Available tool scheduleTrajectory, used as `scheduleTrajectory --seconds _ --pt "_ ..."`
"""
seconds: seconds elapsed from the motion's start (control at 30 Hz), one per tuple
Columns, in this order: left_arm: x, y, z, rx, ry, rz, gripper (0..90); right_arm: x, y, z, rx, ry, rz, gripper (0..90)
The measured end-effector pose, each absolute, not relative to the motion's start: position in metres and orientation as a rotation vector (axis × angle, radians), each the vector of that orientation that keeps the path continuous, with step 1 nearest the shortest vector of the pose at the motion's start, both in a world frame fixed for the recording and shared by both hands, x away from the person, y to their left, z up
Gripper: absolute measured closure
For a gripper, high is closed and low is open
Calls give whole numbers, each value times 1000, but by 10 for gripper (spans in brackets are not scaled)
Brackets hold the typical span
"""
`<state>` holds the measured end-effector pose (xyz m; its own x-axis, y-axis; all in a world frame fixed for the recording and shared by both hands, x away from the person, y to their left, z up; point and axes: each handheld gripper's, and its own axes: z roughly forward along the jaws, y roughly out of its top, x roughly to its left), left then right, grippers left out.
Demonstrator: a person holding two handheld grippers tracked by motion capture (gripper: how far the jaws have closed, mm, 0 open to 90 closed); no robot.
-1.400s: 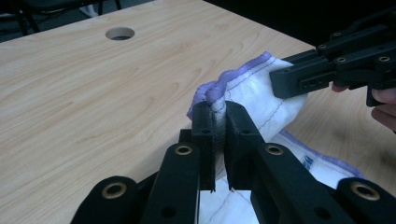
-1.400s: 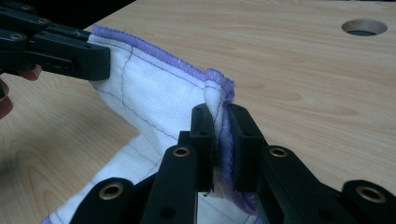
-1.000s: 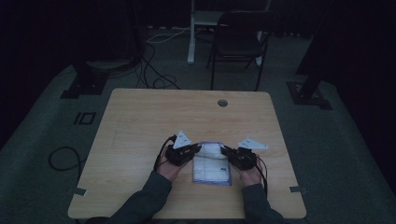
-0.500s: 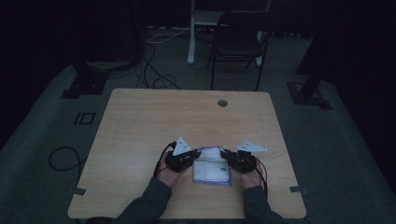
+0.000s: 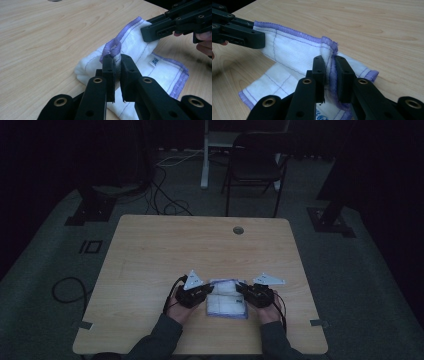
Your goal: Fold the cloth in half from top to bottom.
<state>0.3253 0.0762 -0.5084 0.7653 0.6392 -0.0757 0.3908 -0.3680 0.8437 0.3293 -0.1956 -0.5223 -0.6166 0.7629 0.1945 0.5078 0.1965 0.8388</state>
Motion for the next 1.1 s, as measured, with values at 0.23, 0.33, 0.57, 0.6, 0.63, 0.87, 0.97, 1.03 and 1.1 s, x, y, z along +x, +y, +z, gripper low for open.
scheduleTrajectory --seconds 0.23,0.33,0.57,0.6,0.63,0.87,0.97,1.03,1.1 --pt "322 78 -513 2007 789 314 832 326 -195 -524 1204 2221 1371 804" --pt "321 78 -513 2010 791 310 823 326 -195 -526 1210 2227 1365 803" --pt "315 85 -509 1982 800 308 773 322 -195 -527 1214 2229 1355 797" --pt "315 87 -507 1976 802 313 768 322 -195 -528 1213 2228 1355 796" --pt "316 88 -506 1963 808 317 761 321 -196 -528 1210 2231 1352 792" --pt "327 98 -494 1909 854 342 741 318 -195 -529 1211 2236 1345 695" --pt "330 98 -493 1903 861 343 738 316 -193 -529 1196 2235 1310 657" --pt "333 96 -493 1908 859 341 736 315 -192 -529 1192 2239 1302 638" --pt "335 93 -494 1914 858 339 736 315 -191 -529 1188 2236 1295 623"
